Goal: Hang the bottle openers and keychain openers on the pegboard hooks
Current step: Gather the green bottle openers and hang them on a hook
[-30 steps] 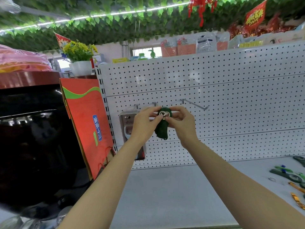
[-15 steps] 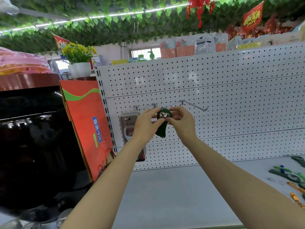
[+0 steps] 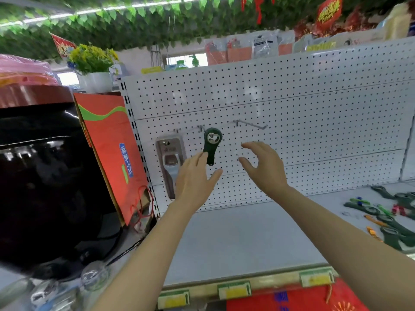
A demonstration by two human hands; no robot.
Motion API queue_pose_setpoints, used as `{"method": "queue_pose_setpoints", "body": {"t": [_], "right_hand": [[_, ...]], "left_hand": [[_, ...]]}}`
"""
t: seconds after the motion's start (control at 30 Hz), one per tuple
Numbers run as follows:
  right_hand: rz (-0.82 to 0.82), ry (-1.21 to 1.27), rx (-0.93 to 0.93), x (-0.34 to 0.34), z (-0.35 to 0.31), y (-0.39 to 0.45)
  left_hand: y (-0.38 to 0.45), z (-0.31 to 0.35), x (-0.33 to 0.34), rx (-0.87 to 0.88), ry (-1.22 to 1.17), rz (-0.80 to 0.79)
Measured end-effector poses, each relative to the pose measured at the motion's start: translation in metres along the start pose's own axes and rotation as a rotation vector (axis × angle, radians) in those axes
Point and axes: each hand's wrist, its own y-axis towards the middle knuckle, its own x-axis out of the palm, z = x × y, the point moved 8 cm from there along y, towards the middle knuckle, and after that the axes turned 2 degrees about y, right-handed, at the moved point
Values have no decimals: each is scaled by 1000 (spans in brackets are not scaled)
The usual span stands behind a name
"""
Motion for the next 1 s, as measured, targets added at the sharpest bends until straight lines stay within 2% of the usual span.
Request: {"method": "queue_pose_setpoints", "body": {"t": [0.13,0.23,0.6,0.8,1.0], "right_hand": [[-19,-105,-32,-23,20,-23],[-27,-159,-51,-46,41,-41],[-183,-354,157,-177,180,-134],[-184,-464,228,-249,246,-173],[-185,-522,337,-289,319,-196]], "left_hand": [[-25,27,2,107,20,169],[-29,55,20,166,47,157],[-49,220,160,242,-88,-190],[-70,306,243,289,-118,-371],[-71,364,318,323,-91,-528]]}}
